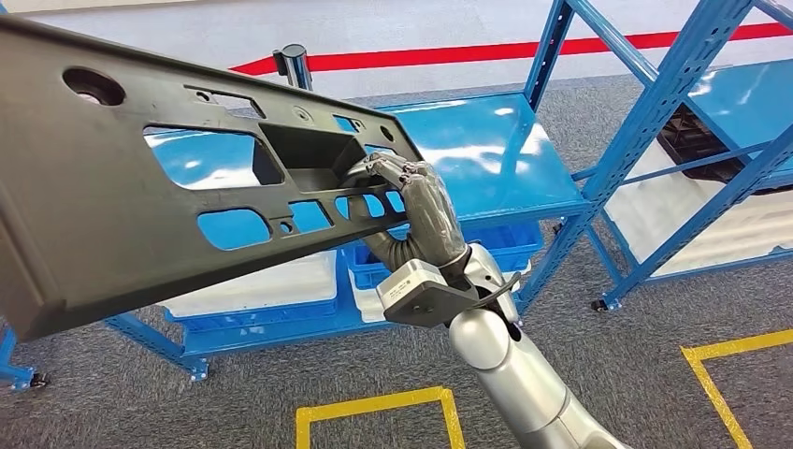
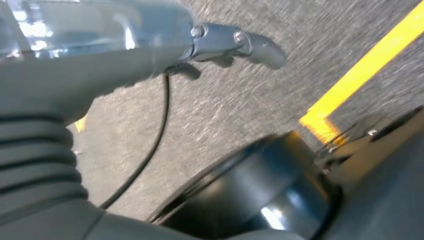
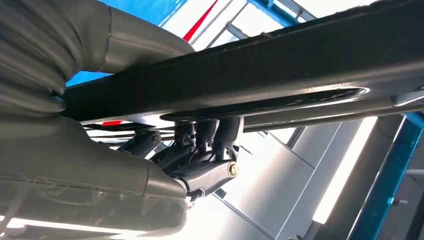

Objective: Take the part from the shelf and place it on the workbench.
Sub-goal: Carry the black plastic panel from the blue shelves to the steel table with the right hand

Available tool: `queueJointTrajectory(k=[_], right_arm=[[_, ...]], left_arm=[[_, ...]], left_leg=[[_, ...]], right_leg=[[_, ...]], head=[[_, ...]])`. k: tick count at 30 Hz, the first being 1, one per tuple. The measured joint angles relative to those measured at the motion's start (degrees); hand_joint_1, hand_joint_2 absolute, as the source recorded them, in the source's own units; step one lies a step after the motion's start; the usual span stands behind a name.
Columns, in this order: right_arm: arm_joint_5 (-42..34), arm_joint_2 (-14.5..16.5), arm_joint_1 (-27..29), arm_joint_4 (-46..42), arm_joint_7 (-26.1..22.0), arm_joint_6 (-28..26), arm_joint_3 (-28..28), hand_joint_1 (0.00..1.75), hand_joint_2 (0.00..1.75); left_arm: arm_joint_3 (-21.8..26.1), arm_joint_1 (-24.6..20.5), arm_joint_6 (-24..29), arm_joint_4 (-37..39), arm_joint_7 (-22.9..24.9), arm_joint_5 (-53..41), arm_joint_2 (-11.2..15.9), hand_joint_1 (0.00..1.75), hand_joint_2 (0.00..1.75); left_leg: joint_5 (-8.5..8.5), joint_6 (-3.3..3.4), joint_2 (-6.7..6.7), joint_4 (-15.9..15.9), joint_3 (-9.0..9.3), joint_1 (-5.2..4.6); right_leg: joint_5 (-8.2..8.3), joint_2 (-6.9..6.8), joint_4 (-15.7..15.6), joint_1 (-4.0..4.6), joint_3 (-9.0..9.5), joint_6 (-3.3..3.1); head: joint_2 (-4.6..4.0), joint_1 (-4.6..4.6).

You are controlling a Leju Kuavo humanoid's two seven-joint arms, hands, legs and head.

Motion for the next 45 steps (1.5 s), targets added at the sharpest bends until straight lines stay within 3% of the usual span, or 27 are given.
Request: queueJointTrajectory(k=[2, 4, 6, 9, 10, 11, 12, 14, 16, 19, 21, 24, 25, 26, 27, 29, 31, 32, 34, 36, 37, 39, 40, 41, 42, 43, 45], right_arm=[[-0.18, 0.01, -0.01, 0.00, -0.02, 0.00, 0.04, 1.75, 1.75], [-0.44, 0.01, -0.01, 0.00, -0.05, 0.00, 0.08, 1.75, 1.75], [-0.64, 0.01, -0.06, 0.00, -0.09, 0.03, 0.11, 1.75, 1.75], [-0.84, 0.00, -0.05, 0.00, -0.11, 0.07, 0.22, 1.75, 1.75], [-0.91, -0.01, -0.04, 0.01, -0.10, 0.07, 0.25, 1.75, 1.75], [-0.98, -0.01, -0.04, 0.01, -0.10, 0.07, 0.28, 1.75, 1.75], [-1.05, -0.01, -0.05, 0.01, -0.10, 0.07, 0.31, 1.75, 1.75], [-1.14, 0.02, -0.17, 0.00, -0.10, 0.07, 0.37, 1.75, 1.75], [-1.19, 0.15, -0.36, 0.00, -0.11, 0.07, 0.45, 1.75, 1.75], [-1.25, 0.30, -0.44, 0.00, -0.11, 0.07, 0.55, 1.75, 1.75], [-1.27, 0.42, -0.48, 0.00, -0.10, 0.08, 0.56, 1.75, 1.75], [-1.37, 0.50, -0.51, 0.10, -0.10, 0.09, 0.57, 1.75, 1.75], [-1.41, 0.50, -0.51, 0.19, -0.10, 0.09, 0.59, 1.75, 1.75], [-1.46, 0.50, -0.50, 0.27, -0.10, 0.10, 0.61, 1.75, 1.75], [-1.53, 0.50, -0.49, 0.33, -0.10, 0.10, 0.62, 1.75, 1.75], [-1.70, 0.54, -0.49, 0.39, -0.12, 0.11, 0.63, 1.75, 1.75], [-1.84, 0.68, -0.59, 0.42, -0.16, 0.11, 0.63, 1.75, 1.75], [-1.89, 0.76, -0.64, 0.43, -0.19, 0.11, 0.65, 1.75, 1.75], [-1.97, 0.86, -0.67, 0.48, -0.20, 0.11, 0.71, 1.75, 1.75], [-2.05, 0.87, -0.71, 0.51, -0.22, 0.10, 0.80, 1.75, 1.75], [-2.08, 0.87, -0.74, 0.52, -0.24, 0.10, 0.85, 1.75, 1.75], [-2.21, 0.87, -0.79, 0.58, -0.27, 0.11, 0.94, 1.75, 1.75], [-2.28, 0.86, -0.77, 0.65, -0.28, 0.11, 0.96, 1.75, 1.75], [-2.33, 0.85, -0.75, 0.75, -0.28, 0.11, 0.97, 1.75, 1.75], [-2.35, 0.84, -0.74, 0.84, -0.28, 0.11, 0.98, 1.75, 1.75], [-2.35, 0.83, -0.74, 0.90, -0.29, 0.11, 0.99, 1.75, 1.75], [-2.35, 0.86, -0.87, 0.95, -0.33, 0.11, 1.04, 1.75, 1.75]], left_arm=[[-0.01, 0.19, 0.01, 0.06, -0.01, -0.01, -0.03, 0.00, 1.75], [-0.01, 0.37, 0.01, 0.08, -0.02, 0.01, -0.04, 0.00, 1.75], [-0.01, 0.39, 0.05, 0.10, -0.02, 0.02, -0.05, 0.00, 1.75], [-0.01, 0.39, 0.18, 0.10, -0.01, 0.02, -0.04, 0.00, 1.75], [-0.01, 0.39, 0.20, 0.10, -0.01, 0.02, -0.04, 0.00, 1.75], [-0.01, 0.39, 0.21, 0.10, -0.01, 0.02, -0.04, 0.00, 1.75], [-0.01, 0.39, 0.23, 0.10, -0.01, 0.02, -0.04, 0.00, 1.75], [-0.01, 0.38, 0.25, 0.10, -0.02, 0.01, -0.04, 0.00, 1.75], [-0.01, 0.36, 0.26, 0.10, -0.03, -0.02, -0.04, 0.00, 1.75], [0.00, 0.34, 0.28, 0.10, -0.02, -0.04, -0.02, 0.00, 1.75], [0.01, 0.32, 0.32, 0.09, -0.04, -0.04, 0.01, 0.00, 1.75], [0.02, 0.04, 0.36, 0.08, -0.21, -0.04, 0.05, 0.00, 1.75], [0.02, -0.07, 0.36, 0.08, -0.25, -0.05, 0.05, 0.00, 1.75], [0.02, -0.14, 0.36, 0.08, -0.23, -0.08, 0.06, 0.00, 1.75], [0.02, -0.18, 0.36, 0.08, -0.20, -0.12, 0.06, 0.00, 1.75], [0.02, -0.16, 0.35, 0.09, -0.09, -0.27, 0.07, 0.00, 1.75], [0.01, -0.07, 0.34, 0.11, -0.02, -0.42, 0.08, 0.00, 1.75], [0.01, 0.00, 0.34, 0.12, -0.02, -0.45, 0.08, 0.00, 1.75], [-0.01, 0.16, 0.34, 0.14, -0.02, -0.48, 0.07, 0.00, 1.75], [-0.01, 0.25, 0.34, 0.16, -0.01, -0.48, 0.05, 0.00, 1.75], [-0.01, 0.26, 0.34, 0.17, -0.01, -0.49, 0.04, 0.00, 1.75], [-0.01, 0.24, 0.34, 0.17, -0.01, -0.49, 0.04, 0.00, 1.75], [-0.01, 0.25, 0.34, 0.17, -0.01, -0.50, 0.04, 0.00, 1.75], [-0.01, 0.26, 0.34, 0.17, -0.01, -0.49, 0.05, 0.00, 1.75], [-0.01, 0.26, 0.34, 0.17, -0.02, -0.49, 0.05, 0.00, 1.75], [-0.01, 0.25, 0.34, 0.17, -0.02, -0.49, 0.05, 0.00, 1.75], [-0.01, 0.23, 0.34, 0.17, -0.04, -0.49, 0.04, 0.00, 1.75]], left_leg=[[0.19, 0.32, -0.20, -1.44, 0.18, -0.25], [0.80, 1.38, -0.17, -1.67, -0.43, -0.17], [1.60, 2.66, -0.02, -1.90, -1.21, -0.06], [2.67, 3.60, 0.19, -1.88, -2.68, -0.23], [3.00, 3.64, 0.22, -1.87, -3.14, -0.31], [3.30, 3.64, 0.22, -1.86, -3.53, -0.38], [3.57, 3.60, 0.20, -1.86, -3.84, -0.42], [4.01, 3.34, 0.14, -1.85, -4.22, -0.52], [4.57, 2.73, 0.11, -1.86, -4.53, -0.65], [5.32, 1.67, 0.14, -1.91, -5.09, -0.72], [3.30, 1.29, 0.13, -0.05, -5.97, -0.78], [-3.79, 1.14, 0.09, 10.16, -8.55, -0.92], [-4.96, 1.11, 0.09, 13.15, -8.88, -0.93], [-4.90, 1.08, 0.10, 14.28, -8.39, -0.92], [-3.84, 1.08, 0.11, 13.30, -7.04, -0.88], [-0.84, 1.08, 0.13, 6.01, -2.33, -0.72], [0.29, 1.18, 0.03, -0.75, 1.17, -0.86], [0.12, 1.25, -0.05, -2.20, 1.65, -0.98], [0.24, 1.63, -0.15, -2.81, 1.19, -1.06], [0.90, 2.64, -0.01, -3.14, 0.51, -0.84], [1.36, 3.24, 0.10, -3.29, 0.06, -0.72], [2.17, 3.86, 0.23, -3.22, -0.94, -0.69], [2.51, 3.94, 0.28, -3.10, -1.48, -0.70], [2.80, 3.94, 0.32, -2.96, -1.99, -0.70], [3.07, 3.91, 0.35, -2.81, -2.46, -0.70], [3.29, 3.83, 0.34, -2.69, -2.82, -0.70], [3.69, 3.54, 0.30, -2.53, -3.27, -0.77]], right_leg=[[0.82, 0.01, 0.02, 0.22, -0.55, 0.68], [1.22, 0.02, -0.11, 0.23, -0.86, 1.16], [-1.20, 0.04, 2.18, 0.18, -1.90, 1.49], [-7.85, 0.05, 12.45, 0.18, -5.18, 1.62], [-8.69, 0.05, 14.86, 0.18, -5.58, 1.61], [-8.43, 0.05, 15.37, 0.20, -5.07, 1.57], [-7.29, 0.05, 13.87, 0.22, -3.61, 1.49], [-4.31, 0.06, 5.98, 0.36, 1.54, 1.14], [-3.06, 0.12, -0.29, 0.66, 5.17, 0.85], [-2.97, 0.20, -1.70, 0.65, 5.19, 0.58], [-2.43, 0.13, -2.01, 0.22, 4.46, 0.04], [-1.36, -0.05, -1.96, 0.27, 3.15, -0.80], [-1.01, -0.08, -1.84, 0.37, 2.65, -0.91], [-0.68, -0.09, -1.67, 0.43, 2.11, -0.95], [-0.37, -0.08, -1.49, 0.44, 1.59, -0.92], [0.10, -0.04, -1.13, 0.36, 0.75, -0.64], [0.71, -0.03, -0.83, 0.42, -0.02, -0.08], [1.11, -0.05, -0.75, 0.48, -0.39, 0.19], [1.90, -0.04, -0.75, 0.62, -0.96, 0.70], [0.73, 0.02, 0.15, 0.66, -1.64, 1.22], [-1.15, 0.06, 2.09, 0.66, -2.35, 1.44], [-6.03, 0.08, 9.12, 0.54, -4.51, 1.67], [-7.73, 0.08, 12.80, 0.50, -5.47, 1.72], [-8.30, 0.08, 15.03, 0.49, -5.76, 1.75], [-7.75, 0.08, 15.07, 0.48, -5.00, 1.76], [-6.33, 0.08, 12.66, 0.48, -3.09, 1.71], [-3.46, 0.11, 4.40, 0.59, 2.23, 1.44]], head=[[0.00, -0.05], [0.00, 0.17], [0.00, 0.66], [0.00, 1.83], [0.00, 2.10], [0.00, 2.34], [0.00, 2.57], [0.00, 3.08], [0.00, 3.42], [0.00, 3.31], [0.00, 2.70], [0.00, 1.13], [0.00, 0.82], [0.00, 0.63], [0.00, 0.51], [0.00, 0.33], [0.00, 0.16], [0.00, 0.10], [0.00, 0.11], [0.00, 0.26], [0.00, 0.51], [0.00, 1.16], [0.00, 1.47], [0.00, 1.73], [0.00, 1.97], [0.00, 2.23], [0.00, 2.72]])
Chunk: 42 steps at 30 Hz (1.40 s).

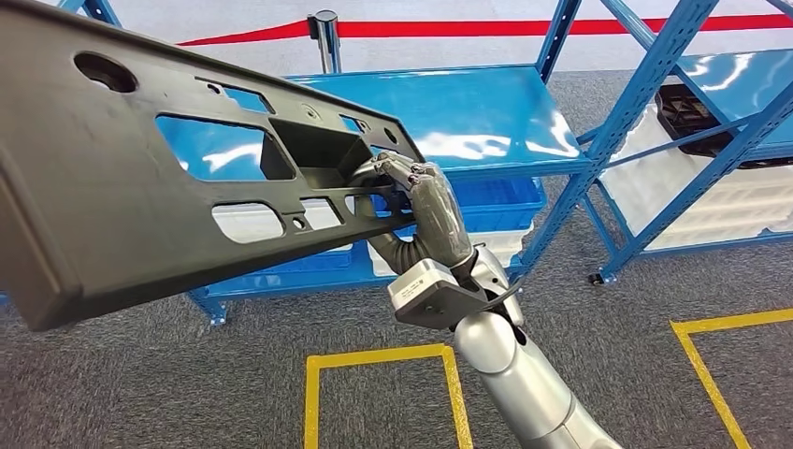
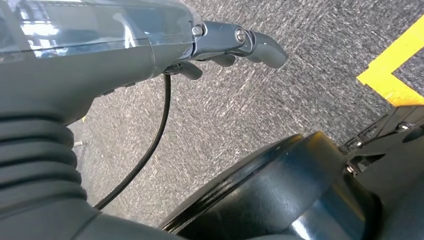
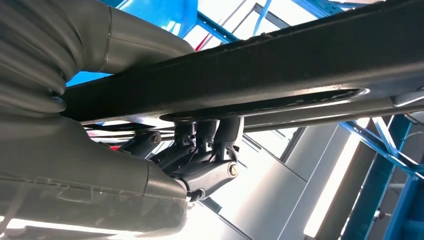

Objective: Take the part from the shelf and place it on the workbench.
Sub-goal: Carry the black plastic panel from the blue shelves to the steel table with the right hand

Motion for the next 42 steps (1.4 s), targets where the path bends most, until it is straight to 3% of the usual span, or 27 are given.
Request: queueJointTrajectory(k=[2, 5, 7, 10, 11, 12, 13, 15, 17, 20, 22, 24, 26, 27, 28, 29, 30, 32, 34, 36, 38, 41, 42], right_arm=[[-0.02, 0.08, -0.23, 0.01, -0.04, 0.00, 0.05, 1.75, 1.75], [-0.29, 0.18, -0.37, 0.02, -0.05, 0.13, 0.08, 1.75, 1.75], [-0.99, 0.30, -0.42, 0.07, -0.06, 0.44, 0.09, 1.75, 1.75], [-1.80, 0.40, -0.45, 0.29, -0.08, 0.87, 0.10, 1.75, 1.75], [-1.90, 0.40, -0.45, 0.38, -0.08, 0.96, 0.11, 1.75, 1.75], [-1.97, 0.40, -0.45, 0.46, -0.08, 1.00, 0.13, 1.75, 1.75], [-2.02, 0.40, -0.45, 0.51, -0.09, 1.04, 0.14, 1.75, 1.75], [-2.07, 0.42, -0.47, 0.54, -0.11, 1.05, 0.14, 1.75, 1.75], [-2.16, 0.49, -0.52, 0.54, -0.17, 1.10, 0.14, 1.75, 1.75], [-2.63, 0.58, -0.61, 0.54, -0.23, 1.35, 0.26, 1.75, 1.75], [-2.82, 0.56, -0.66, 0.54, -0.23, 1.42, 0.37, 1.75, 1.75], [-2.92, 0.54, -0.70, 0.56, -0.23, 1.44, 0.51, 1.75, 1.75], [-2.97, 0.51, -0.67, 0.63, -0.22, 1.44, 0.66, 1.75, 1.75], [-2.99, 0.50, -0.66, 0.69, -0.22, 1.44, 0.70, 1.75, 1.75], [-3.00, 0.50, -0.66, 0.73, -0.21, 1.44, 0.72, 1.75, 1.75], [-3.01, 0.50, -0.67, 0.77, -0.21, 1.44, 0.73, 1.75, 1.75], [-3.01, 0.52, -0.70, 0.78, -0.21, 1.44, 0.74, 1.75, 1.75], [-3.01, 0.62, -0.81, 0.79, -0.21, 1.44, 0.76, 1.75, 1.75], [-3.04, 0.77, -0.89, 0.82, -0.22, 1.45, 0.79, 1.75, 1.75], [-3.09, 0.91, -0.89, 0.90, -0.22, 1.46, 0.81, 1.75, 1.75], [-3.14, 1.07, -0.90, 1.02, -0.22, 1.46, 0.87, 1.75, 1.75], [-3.34, 1.24, -0.87, 1.37, -0.25, 1.48, 1.05, 1.75, 1.75], [-3.44, 1.28, -0.84, 1.52, -0.27, 1.48, 1.16, 1.75, 1.75]], left_arm=[[0.00, -0.05, 0.00, 0.00, -0.01, 0.01, -0.01, 0.00, 1.75], [0.00, -0.07, 0.01, 0.00, -0.02, 0.01, 0.01, 0.00, 1.75], [0.01, -0.07, 0.05, -0.01, -0.04, 0.07, 0.05, 0.00, 1.75], [0.04, -0.27, 0.10, -0.03, -0.30, 0.19, 0.17, 0.00, 1.75], [0.04, -0.35, 0.10, -0.03, -0.36, 0.20, 0.21, 0.00, 1.75], [0.04, -0.42, 0.10, -0.03, -0.38, 0.20, 0.21, 0.00, 1.75], [0.04, -0.45, 0.11, -0.04, -0.36, 0.20, 0.21, 0.00, 1.75], [0.04, -0.44, 0.17, -0.04, -0.32, 0.20, 0.22, 0.00, 1.75], [0.04, -0.38, 0.23, -0.04, -0.31, 0.20, 0.23, 0.00, 1.75], [0.04, -0.20, 0.26, -0.03, -0.32, 0.20, 0.22, 0.00, 1.75], [0.04, -0.14, 0.29, -0.01, -0.33, 0.20, 0.21, 0.00, 1.75], [0.04, -0.15, 0.36, 0.00, -0.34, 0.20, 0.21, 0.00, 1.75], [0.05, -0.15, 0.42, 0.00, -0.34, 0.20, 0.21, 0.00, 1.75], [0.06, -0.14, 0.44, 0.00, -0.34, 0.20, 0.21, 0.00, 1.75], [0.07, -0.15, 0.45, 0.00, -0.35, 0.20, 0.21, 0.00, 1.75], [0.07, -0.16, 0.46, 0.00, -0.36, 0.20, 0.21, 0.00, 1.75], [0.07, -0.16, 0.47, 0.00, -0.37, 0.20, 0.21, 0.00, 1.75], [0.07, -0.21, 0.50, 0.00, -0.38, 0.20, 0.21, 0.00, 1.75], [0.07, -0.24, 0.51, 0.00, -0.39, 0.20, 0.21, 0.00, 1.75], [0.08, -0.23, 0.52, 0.00, -0.39, 0.20, 0.22, 0.00, 1.75], [0.10, -0.24, 0.54, -0.01, -0.40, 0.20, 0.25, 0.00, 1.75], [0.15, -0.42, 0.58, -0.03, -0.50, 0.20, 0.29, 0.00, 1.75], [0.16, -0.47, 0.60, -0.03, -0.51, 0.20, 0.31, 0.00, 1.75]], left_leg=[[0.53, -0.62, -0.02, 0.09, -0.39, -0.11], [1.07, -1.70, -0.03, 0.28, -1.09, -0.18], [-1.39, -2.04, -0.07, 2.63, -2.12, -0.18], [-8.34, -2.19, -0.13, 12.90, -4.85, -0.15], [-9.20, -2.25, -0.14, 15.57, -5.11, -0.15], [-8.83, -2.31, -0.13, 16.37, -4.57, -0.10], [-7.44, -2.34, -0.13, 15.05, -3.14, -0.02], [-4.47, -2.45, -0.12, 7.94, 1.43, 0.24], [-3.80, -2.50, -0.24, 1.55, 4.81, 0.14], [-3.79, -1.84, -0.43, -0.39, 4.92, -0.12], [-2.92, -0.69, -0.22, -0.50, 4.04, 0.00], [-1.87, 0.18, 0.04, -0.48, 2.74, 0.09], [-0.90, 0.38, 0.19, -0.36, 1.36, 0.08], [-0.43, 0.36, 0.24, -0.27, 0.67, 0.08], [-0.03, 0.31, 0.26, -0.16, 0.02, 0.08], [0.31, 0.22, 0.26, 0.00, -0.55, 0.08], [0.59, 0.09, 0.23, 0.17, -1.00, 0.08], [1.17, -0.43, 0.17, 0.43, -1.65, 0.00], [1.94, -1.19, 0.17, 0.44, -2.13, -0.04], [2.40, -1.89, 0.17, 0.44, -2.52, -0.01], [-0.18, -2.23, 0.14, 2.78, -3.47, 0.00], [-7.71, -2.35, 0.11, 13.10, -5.88, -0.02], [-8.59, -2.38, 0.12, 15.93, -6.08, -0.04]], right_leg=[[0.80, 0.09, -5.39, 0.28, 3.08, -0.34], [0.84, 0.10, -6.52, 0.19, 2.88, -0.83], [1.45, -0.04, -6.81, -0.22, 2.10, -1.46], [2.68, -0.16, -6.68, -0.10, 0.57, -2.32], [3.10, -0.18, -6.53, -0.04, -0.07, -2.40], [3.49, -0.18, -6.32, -0.02, -0.76, -2.39], [3.83, -0.16, -6.07, -0.06, -1.44, -2.30], [4.37, -0.11, -5.48, -0.17, -2.64, -1.89], [5.05, -0.11, -5.09, -0.12, -3.48, -1.28], [6.27, -0.17, -5.12, -0.01, -4.14, -0.53], [4.45, -0.10, -3.82, -0.03, -4.86, -0.01], [-0.65, -0.04, 1.89, -0.10, -6.62, 0.31], [-4.51, -0.04, 9.24, -0.15, -8.32, 0.40], [-4.62, -0.04, 11.07, -0.18, -8.29, 0.41], [-3.63, -0.04, 10.90, -0.20, -7.34, 0.41], [-1.97, -0.04, 8.59, -0.22, -5.36, 0.36], [-0.30, -0.04, 4.81, -0.22, -2.67, 0.25], [0.66, 0.02, -3.06, 0.02, 2.37, -0.08], [-0.04, 0.11, -6.37, 0.37, 4.08, -0.32], [0.36, 0.06, -6.76, 0.17, 3.50, -0.69], [1.24, -0.08, -7.08, -0.23, 2.54, -1.42], [2.62, -0.21, -7.08, -0.09, 0.92, -2.19], [3.09, -0.23, -7.01, -0.02, 0.32, -2.29]], head=[[0.00, 0.28], [0.00, 0.19], [0.00, -0.48], [0.00, -1.84], [0.00, -2.06], [0.00, -2.19], [0.00, -2.28], [0.00, -2.46], [0.00, -2.58], [0.00, -2.52], [0.00, -2.35], [0.00, -1.84], [0.00, -1.25], [0.00, -1.02], [0.00, -0.81], [0.00, -0.58], [0.00, -0.33], [0.00, 0.05], [0.00, 0.14], [0.00, -0.01], [0.00, -0.66], [0.00, -1.98], [0.00, -2.17]])
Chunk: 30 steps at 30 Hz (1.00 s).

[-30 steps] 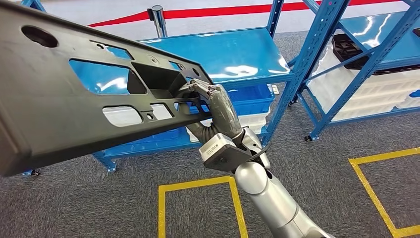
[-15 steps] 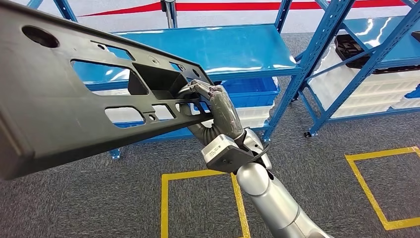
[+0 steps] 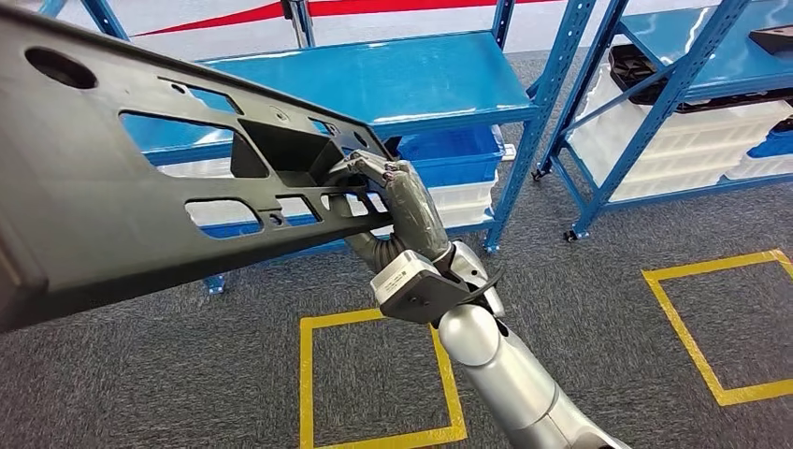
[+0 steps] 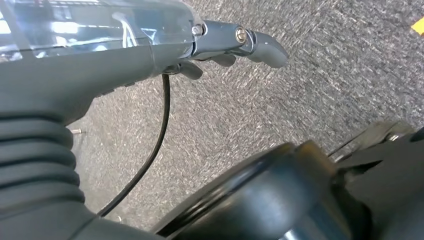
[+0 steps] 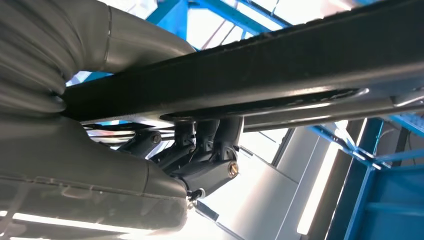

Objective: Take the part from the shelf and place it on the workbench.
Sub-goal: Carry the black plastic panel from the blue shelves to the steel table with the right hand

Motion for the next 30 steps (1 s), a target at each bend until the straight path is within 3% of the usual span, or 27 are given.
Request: queueJointTrajectory(k=[1, 2, 4, 6, 7, 9, 10, 12, 14, 15, 16, 17, 19, 21, 22, 24, 26, 27, 30], right_arm=[[-0.10, 0.06, 0.02, 0.16, -0.03, 0.01, 0.13, 1.75, 1.75], [-0.21, 0.15, 0.04, 0.31, -0.08, 0.01, 0.25, 1.75, 1.75], [-0.43, 0.44, 0.05, 0.55, -0.19, 0.02, 0.39, 1.75, 1.75], [-0.65, 0.84, 0.01, 0.71, -0.33, 0.07, 0.52, 1.75, 1.75], [-0.77, 1.01, -0.02, 0.81, -0.43, 0.14, 0.63, 1.75, 1.75], [-0.99, 1.23, -0.04, 1.10, -0.58, 0.37, 0.95, 1.75, 1.75], [-1.10, 1.29, -0.04, 1.27, -0.65, 0.46, 1.10, 1.75, 1.75], [-1.27, 1.35, -0.03, 1.61, -0.73, 0.53, 1.32, 1.75, 1.75], [-1.44, 1.37, -0.02, 1.94, -0.78, 0.52, 1.44, 1.75, 1.75], [-1.51, 1.36, 0.00, 2.12, -0.80, 0.51, 1.49, 1.75, 1.75], [-1.56, 1.36, 0.02, 2.30, -0.81, 0.49, 1.54, 1.75, 1.75], [-1.58, 1.36, 0.04, 2.45, -0.85, 0.43, 1.58, 1.75, 1.75], [-1.24, 1.37, 0.02, 2.61, -1.06, 0.08, 1.68, 1.75, 1.75], [-0.17, 1.43, -0.04, 2.63, -1.23, -0.66, 1.86, 1.75, 1.75], [0.46, 1.45, -0.07, 2.64, -1.24, -1.03, 1.94, 1.75, 1.75], [1.42, 1.49, -0.08, 2.70, -1.18, -1.60, 2.04, 1.75, 1.75], [1.96, 1.51, -0.09, 2.78, -1.13, -1.89, 2.10, 1.75, 1.75], [2.18, 1.52, -0.09, 2.82, -1.10, -2.03, 2.14, 1.75, 1.75], [2.55, 1.52, -0.04, 3.13, -0.93, -2.26, 2.23, 1.75, 1.75]], left_arm=[[0.01, -0.04, 0.02, -0.01, 0.04, -0.01, 0.01, 0.00, 1.75], [0.02, -0.05, 0.06, -0.01, 0.09, -0.02, 0.02, 0.00, 1.75], [0.02, -0.05, 0.17, -0.02, 0.18, -0.08, 0.04, 0.00, 1.75], [0.02, 0.02, 0.27, -0.02, 0.18, -0.13, 0.07, 0.00, 1.75], [0.02, 0.06, 0.30, -0.01, 0.16, -0.15, 0.07, 0.00, 1.75], [0.02, 0.10, 0.38, 0.00, 0.15, -0.18, 0.08, 0.00, 1.75], [0.02, 0.11, 0.41, 0.01, 0.15, -0.19, 0.08, 0.00, 1.75], [0.02, 0.13, 0.44, 0.02, 0.14, -0.21, 0.09, 0.00, 1.75], [0.02, 0.13, 0.45, 0.02, 0.09, -0.23, 0.11, 0.00, 1.75], [0.02, 0.13, 0.45, 0.02, 0.04, -0.26, 0.12, 0.00, 1.75], [0.02, 0.13, 0.45, 0.02, -0.02, -0.28, 0.13, 0.00, 1.75], [0.02, 0.13, 0.45, 0.01, -0.09, -0.31, 0.14, 0.00, 1.75], [0.02, 0.11, 0.45, 0.01, -0.17, -0.36, 0.15, 0.00, 1.75], [0.02, 0.08, 0.45, 0.01, -0.18, -0.38, 0.15, 0.00, 1.75], [0.02, 0.06, 0.45, 0.01, -0.17, -0.40, 0.15, 0.00, 1.75], [0.02, 0.05, 0.45, 0.01, -0.15, -0.44, 0.15, 0.00, 1.75], [0.02, 0.06, 0.45, 0.01, -0.14, -0.48, 0.16, 0.00, 1.75], [0.02, 0.08, 0.45, 0.01, -0.14, -0.48, 0.18, 0.00, 1.75], [0.07, -0.01, 0.45, 0.01, -0.32, -0.40, 0.21, 0.00, 1.75]], left_leg=[[0.46, -0.03, 0.01, 1.10, 0.57, 0.02], [1.92, -0.03, 0.01, 0.14, 1.99, 0.09], [4.82, -0.09, 0.02, -6.80, 6.81, 0.29], [4.99, -0.01, -0.06, -13.64, 10.67, 0.21], [4.50, 0.08, -0.16, -15.30, 11.34, 0.09], [4.56, 0.65, -0.32, -15.96, 10.88, 0.09], [4.88, 1.11, -0.33, -16.04, 10.48, 0.18], [5.81, 2.15, -0.21, -16.17, 9.51, 0.40], [6.67, 2.56, -0.11, -16.03, 8.36, 0.38], [7.03, 2.58, -0.05, -15.89, 7.75, 0.38], [7.32, 2.57, 0.00, -15.71, 7.16, 0.37], [7.55, 2.52, 0.03, -15.54, 6.64, 0.37], [7.90, 2.31, 0.04, -15.29, 5.96, 0.36], [8.30, 1.82, 0.04, -15.19, 5.63, 0.23], [8.55, 1.47, 0.05, -15.20, 5.50, 0.17], [8.95, 0.73, 0.08, -15.15, 5.16, 0.07], [7.76, 0.29, 0.08, -13.74, 4.44, 0.07], [6.16, 0.17, 0.05, -11.52, 3.60, 0.07], [0.69, 0.01, -0.03, -0.78, -0.01, 0.05]], right_leg=[[0.45, -0.01, 0.14, 0.03, -0.68, 0.00], [0.84, 0.01, 0.36, 0.02, -1.37, 0.07], [1.38, 0.05, 1.09, -0.03, -2.66, 0.42], [1.88, 0.07, 1.82, 0.08, -3.63, 0.96], [2.25, 0.04, 2.02, 0.17, -4.04, 1.25], [2.94, -0.03, 2.18, 0.21, -4.66, 1.76], [2.53, -0.02, 2.49, 0.19, -5.03, 2.00], [-1.08, 0.07, 5.93, 0.09, -6.32, 2.40], [-5.98, 0.12, 13.15, 0.02, -8.38, 2.63], [-7.15, 0.12, 16.30, -0.01, -9.07, 2.70], [-7.13, 0.13, 17.89, -0.02, -9.02, 2.73], [-6.13, 0.13, 17.56, -0.03, -8.10, 2.73], [-3.16, 0.13, 11.09, -0.03, -3.35, 2.54], [-2.14, 0.15, 3.82, 0.18, 1.33, 2.21], [-2.39, 0.16, 1.97, 0.31, 2.38, 2.04], [-2.64, 0.15, 1.17, 0.27, 2.39, 1.61], [-2.43, -0.05, 0.86, -0.09, 2.03, 0.98], [-2.21, -0.22, 0.76, -0.25, 1.85, 0.68], [-1.89, -1.01, 0.98, 0.01, 1.30, 0.17]], head=[[0.00, -0.11], [0.00, -0.20], [0.00, -0.36], [0.00, -0.45], [0.00, -0.49], [0.00, -0.38], [0.00, -0.37], [0.00, 0.05], [0.00, 0.76], [0.00, 1.04], [0.00, 1.28], [0.00, 1.47], [0.00, 1.96], [0.00, 2.35], [0.00, 2.44], [0.00, 2.38], [0.00, 1.89], [0.00, 1.38], [0.00, 0.07]])
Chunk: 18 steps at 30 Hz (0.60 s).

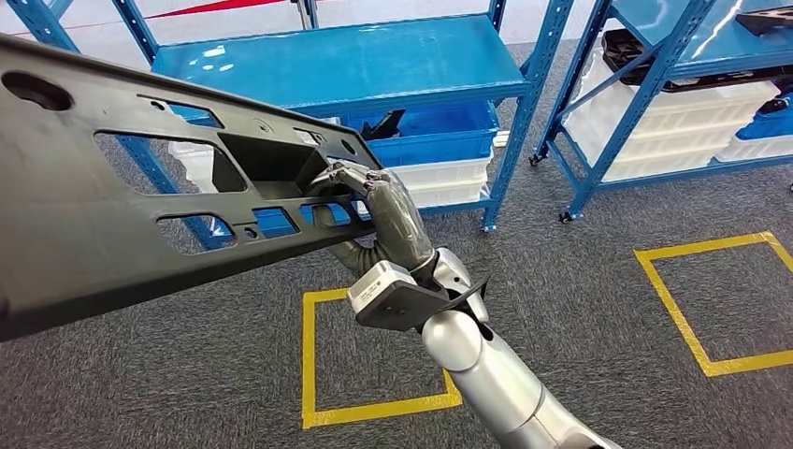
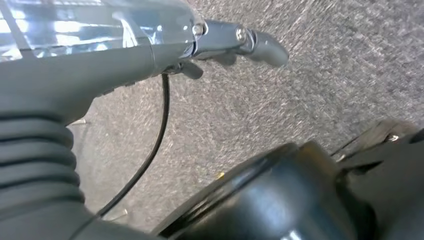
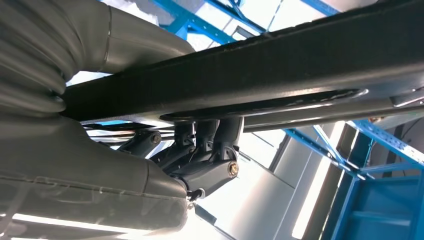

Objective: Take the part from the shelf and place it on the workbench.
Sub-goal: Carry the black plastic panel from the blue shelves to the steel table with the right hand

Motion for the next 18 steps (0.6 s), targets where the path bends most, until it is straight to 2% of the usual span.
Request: queueJointTrajectory(k=[1, 2, 3, 5, 7, 9, 11, 13, 15, 16, 17, 18], right_arm=[[0.03, 0.00, 0.03, 0.14, 0.05, -0.01, 0.05, 1.75, 1.75], [0.05, 0.00, 0.04, 0.25, 0.09, -0.02, 0.12, 1.75, 1.75], [0.06, 0.00, 0.04, 0.31, 0.11, -0.03, 0.19, 1.75, 1.75], [0.07, 0.00, 0.01, 0.35, 0.11, -0.07, 0.28, 1.75, 1.75], [0.07, 0.00, -0.01, 0.37, 0.11, -0.12, 0.31, 1.75, 1.75], [0.07, 0.01, -0.01, 0.41, 0.11, -0.14, 0.34, 1.75, 1.75], [0.08, 0.01, -0.06, 0.43, 0.11, -0.14, 0.40, 1.75, 1.75], [0.10, -0.04, -0.11, 0.46, 0.11, -0.15, 0.51, 1.75, 1.75], [0.11, -0.18, -0.03, 0.54, 0.11, -0.16, 0.62, 1.75, 1.75], [0.11, -0.27, 0.04, 0.60, 0.11, -0.16, 0.65, 1.75, 1.75], [0.11, -0.34, 0.10, 0.66, 0.11, -0.16, 0.67, 1.75, 1.75], [0.11, -0.39, 0.12, 0.71, 0.11, -0.16, 0.67, 1.75, 1.75]], left_arm=[[0.01, -0.05, 0.00, 0.00, -0.03, 0.02, 0.01, 0.00, 1.75], [0.02, -0.07, 0.00, -0.01, -0.01, 0.02, 0.01, 0.00, 1.75], [0.02, -0.05, 0.00, -0.01, 0.04, 0.01, 0.02, 0.00, 1.75], [0.01, 0.01, -0.01, -0.02, 0.12, -0.05, 0.06, 0.00, 1.75], [0.00, 0.09, -0.02, -0.02, 0.14, -0.12, 0.09, 0.00, 1.75], [-0.01, 0.17, -0.02, -0.02, 0.15, -0.14, 0.11, 0.00, 1.75], [0.00, 0.18, -0.02, -0.02, 0.15, -0.14, 0.12, 0.00, 1.75], [0.00, 0.12, -0.02, -0.02, 0.12, -0.14, 0.13, 0.00, 1.75], [0.00, 0.09, -0.02, -0.02, 0.10, -0.14, 0.14, 0.00, 1.75], [0.00, 0.09, -0.02, -0.02, 0.09, -0.14, 0.14, 0.00, 1.75], [0.00, 0.10, -0.02, -0.02, 0.09, -0.14, 0.14, 0.00, 1.75], [-0.01, 0.09, -0.02, -0.02, 0.09, -0.14, 0.13, 0.00, 1.75]], left_leg=[[-0.36, -0.03, 0.02, 1.87, -0.30, -0.01], [0.45, -0.05, 0.09, 1.43, 0.45, 0.02], [2.12, -0.05, 0.31, -1.16, 2.10, 0.06], [5.22, -0.03, 1.77, -8.78, 6.13, -0.10], [6.00, 0.21, 2.88, -12.83, 7.84, -0.52], [5.86, 0.77, 2.16, -13.50, 7.62, -0.66], [6.18, 1.65, 1.14, -14.14, 7.34, -0.38], [6.77, 2.53, 0.35, -14.45, 6.84, -0.08], [7.23, 2.87, -0.45, -14.45, 6.19, -0.02], [7.43, 2.88, -0.89, -14.45, 5.98, -0.02], [7.61, 2.84, -1.34, -14.45, 5.85, -0.02], [7.76, 2.78, -1.81, -14.45, 5.80, -0.03]], right_leg=[[0.04, -0.34, 0.13, 0.06, -0.15, -0.05], [0.04, -0.67, 0.28, 0.08, -0.25, -0.05], [0.00, -1.01, 0.44, 0.07, -0.29, 0.01], [-0.17, -1.66, 0.81, 0.16, -0.37, 0.32], [-0.15, -2.29, 1.11, 0.39, -0.57, 0.82], [0.14, -3.07, 1.16, 0.49, -0.78, 1.34], [-0.66, -2.36, 1.89, 0.32, -1.28, 1.90], [-3.79, -0.46, 6.54, 0.13, -3.45, 2.32], [-7.03, 0.34, 13.89, 0.10, -6.77, 2.46], [-7.44, 0.40, 16.11, 0.10, -7.72, 2.47], [-6.78, 0.46, 16.27, 0.11, -7.65, 2.45], [-5.12, 0.61, 14.10, 0.12, -6.45, 2.37]], head=[[0.00, -0.16], [0.00, -0.29], [0.00, -0.39], [0.00, -0.60], [0.00, -0.67], [0.00, -0.62], [0.00, -0.52], [0.00, 0.03], [0.00, 0.79], [0.00, 1.04], [0.00, 1.26], [0.00, 1.46]])
